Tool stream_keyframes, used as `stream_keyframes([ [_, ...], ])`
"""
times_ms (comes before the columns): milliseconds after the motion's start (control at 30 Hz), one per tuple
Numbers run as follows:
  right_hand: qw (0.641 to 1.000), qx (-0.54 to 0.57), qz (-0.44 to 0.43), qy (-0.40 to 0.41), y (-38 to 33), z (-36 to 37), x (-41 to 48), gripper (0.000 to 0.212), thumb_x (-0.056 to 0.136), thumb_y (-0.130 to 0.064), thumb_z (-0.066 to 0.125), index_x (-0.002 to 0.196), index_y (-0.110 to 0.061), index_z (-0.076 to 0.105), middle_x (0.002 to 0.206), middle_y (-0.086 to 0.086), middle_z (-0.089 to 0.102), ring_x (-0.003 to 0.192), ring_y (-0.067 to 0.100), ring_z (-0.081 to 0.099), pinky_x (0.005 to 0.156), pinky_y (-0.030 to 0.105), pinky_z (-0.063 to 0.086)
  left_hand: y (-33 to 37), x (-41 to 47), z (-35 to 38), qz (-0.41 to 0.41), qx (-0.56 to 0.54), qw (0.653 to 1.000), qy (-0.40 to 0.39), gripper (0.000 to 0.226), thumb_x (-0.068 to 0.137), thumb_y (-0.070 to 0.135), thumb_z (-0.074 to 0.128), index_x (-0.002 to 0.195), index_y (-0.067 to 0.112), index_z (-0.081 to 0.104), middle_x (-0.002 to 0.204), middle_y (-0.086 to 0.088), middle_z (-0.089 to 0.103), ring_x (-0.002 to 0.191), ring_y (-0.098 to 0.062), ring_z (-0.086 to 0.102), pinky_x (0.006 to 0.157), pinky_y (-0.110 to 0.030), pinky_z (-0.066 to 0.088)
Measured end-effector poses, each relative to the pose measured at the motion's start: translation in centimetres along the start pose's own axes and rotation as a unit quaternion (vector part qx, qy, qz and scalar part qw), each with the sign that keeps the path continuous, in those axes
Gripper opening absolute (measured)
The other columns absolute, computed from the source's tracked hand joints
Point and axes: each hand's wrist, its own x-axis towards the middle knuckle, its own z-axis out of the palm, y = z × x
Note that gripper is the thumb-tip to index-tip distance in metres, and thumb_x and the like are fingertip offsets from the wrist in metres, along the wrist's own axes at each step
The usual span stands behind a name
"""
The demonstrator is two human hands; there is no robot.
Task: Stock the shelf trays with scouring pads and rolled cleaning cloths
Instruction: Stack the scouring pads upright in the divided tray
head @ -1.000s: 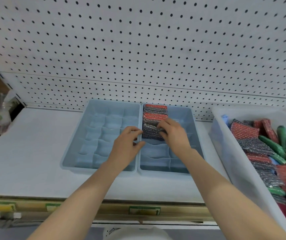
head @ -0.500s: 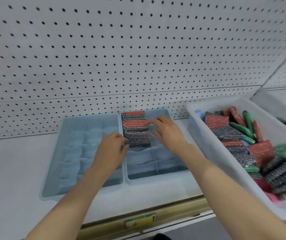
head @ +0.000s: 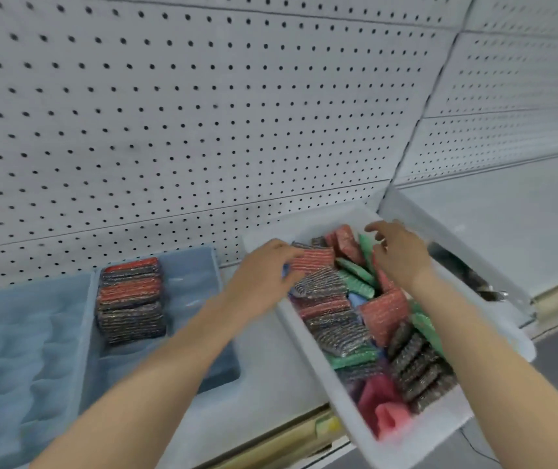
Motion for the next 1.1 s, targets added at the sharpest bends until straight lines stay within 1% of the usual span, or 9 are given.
stream_keyframes([
  [100, 0.998, -0.015, 0.014, -0.052, 4.3, -0.6, 0.8, 0.042, 0.093, -0.004, 0.048, 0.132, -0.019, 0.053, 0.119, 0.009, 0.066, 0.101, 0.027, 0.064, 0.082, 0.035, 0.050, 3.3, 5.6, 3.1, 0.026, 0.037, 0.997, -0.058, 0.054, 0.093, 0.036, 0.060, 0.142, 0.023, 0.045, 0.141, -0.003, 0.046, 0.126, -0.021, 0.048, 0.105, -0.034, 0.038],
  [267, 0.989, 0.014, 0.020, -0.148, 8.2, -0.1, 2.1, 0.049, 0.092, 0.005, 0.045, 0.135, -0.019, 0.051, 0.117, 0.005, 0.068, 0.097, 0.020, 0.066, 0.081, 0.028, 0.054, 6.0, 12.1, 7.7, 0.114, 0.138, 0.966, -0.187, 0.095, 0.079, 0.034, 0.077, 0.154, 0.027, 0.018, 0.163, 0.001, 0.005, 0.149, -0.023, 0.002, 0.120, -0.041, 0.009],
  [433, 0.988, 0.041, 0.001, -0.150, 8.9, -0.1, 2.6, 0.051, 0.091, 0.008, 0.044, 0.135, -0.018, 0.051, 0.117, 0.004, 0.068, 0.097, 0.018, 0.067, 0.085, 0.030, 0.056, 6.5, 14.5, 10.3, 0.060, 0.209, 0.928, -0.301, 0.101, 0.079, 0.040, 0.074, 0.153, 0.039, 0.005, 0.163, 0.006, 0.007, 0.147, -0.032, 0.012, 0.118, -0.049, 0.018],
  [667, 0.982, 0.081, 0.027, -0.169, 8.9, 0.5, 1.6, 0.057, 0.086, 0.010, 0.044, 0.133, -0.021, 0.053, 0.114, 0.010, 0.069, 0.097, 0.025, 0.068, 0.083, 0.041, 0.057, 6.4, 14.9, 11.4, 0.031, 0.216, 0.937, -0.273, 0.097, 0.080, -0.001, 0.059, 0.151, 0.045, 0.011, 0.162, 0.010, 0.007, 0.146, -0.039, 0.009, 0.111, -0.054, 0.035],
  [733, 0.980, 0.073, 0.027, -0.182, 9.0, 0.9, 1.3, 0.060, 0.084, 0.009, 0.049, 0.134, -0.022, 0.051, 0.109, 0.011, 0.071, 0.091, 0.026, 0.069, 0.078, 0.042, 0.058, 6.4, 15.0, 11.3, 0.048, 0.217, 0.948, -0.228, 0.095, 0.080, -0.012, 0.053, 0.150, 0.044, 0.021, 0.160, 0.007, 0.020, 0.143, -0.036, 0.022, 0.110, -0.049, 0.038],
  [833, 0.982, 0.065, 0.028, -0.175, 9.0, 1.1, 1.3, 0.051, 0.091, 0.001, 0.047, 0.136, -0.024, 0.049, 0.107, 0.011, 0.071, 0.084, 0.026, 0.069, 0.074, 0.039, 0.058, 6.1, 14.9, 10.6, 0.086, 0.188, 0.965, -0.160, 0.079, 0.085, -0.007, 0.054, 0.145, 0.042, 0.037, 0.150, 0.006, 0.041, 0.132, -0.026, 0.043, 0.110, -0.042, 0.038],
  [933, 0.982, 0.110, 0.036, -0.149, 8.3, 0.7, 1.5, 0.033, 0.103, -0.029, 0.039, 0.134, -0.026, 0.051, 0.106, 0.008, 0.071, 0.075, 0.020, 0.066, 0.065, 0.029, 0.049, 6.4, 14.7, 9.1, 0.121, 0.162, 0.975, -0.096, 0.056, 0.090, 0.006, 0.057, 0.136, 0.035, 0.051, 0.137, 0.005, 0.055, 0.122, -0.019, 0.052, 0.105, -0.033, 0.040],
  [1000, 0.972, 0.157, 0.030, -0.171, 7.6, 0.3, 1.7, 0.043, 0.101, -0.049, 0.039, 0.137, -0.028, 0.048, 0.121, 0.002, 0.067, 0.088, 0.015, 0.065, 0.075, 0.026, 0.046, 6.7, 14.6, 7.6, 0.119, 0.145, 0.981, -0.050, 0.041, 0.092, 0.010, 0.054, 0.127, 0.032, 0.062, 0.127, 0.005, 0.061, 0.112, -0.018, 0.057, 0.093, -0.027, 0.043],
  [1100, 0.959, 0.160, -0.006, -0.232, 6.8, 0.6, 2.2, 0.070, 0.088, -0.061, 0.056, 0.147, -0.030, 0.034, 0.140, -0.002, 0.054, 0.119, 0.016, 0.056, 0.101, 0.032, 0.043, 5.9, 13.5, 6.2, 0.064, 0.146, 0.987, -0.014, 0.058, 0.090, 0.000, 0.049, 0.138, 0.034, 0.050, 0.130, 0.004, 0.058, 0.101, -0.020, 0.060, 0.079, -0.028, 0.043],
])
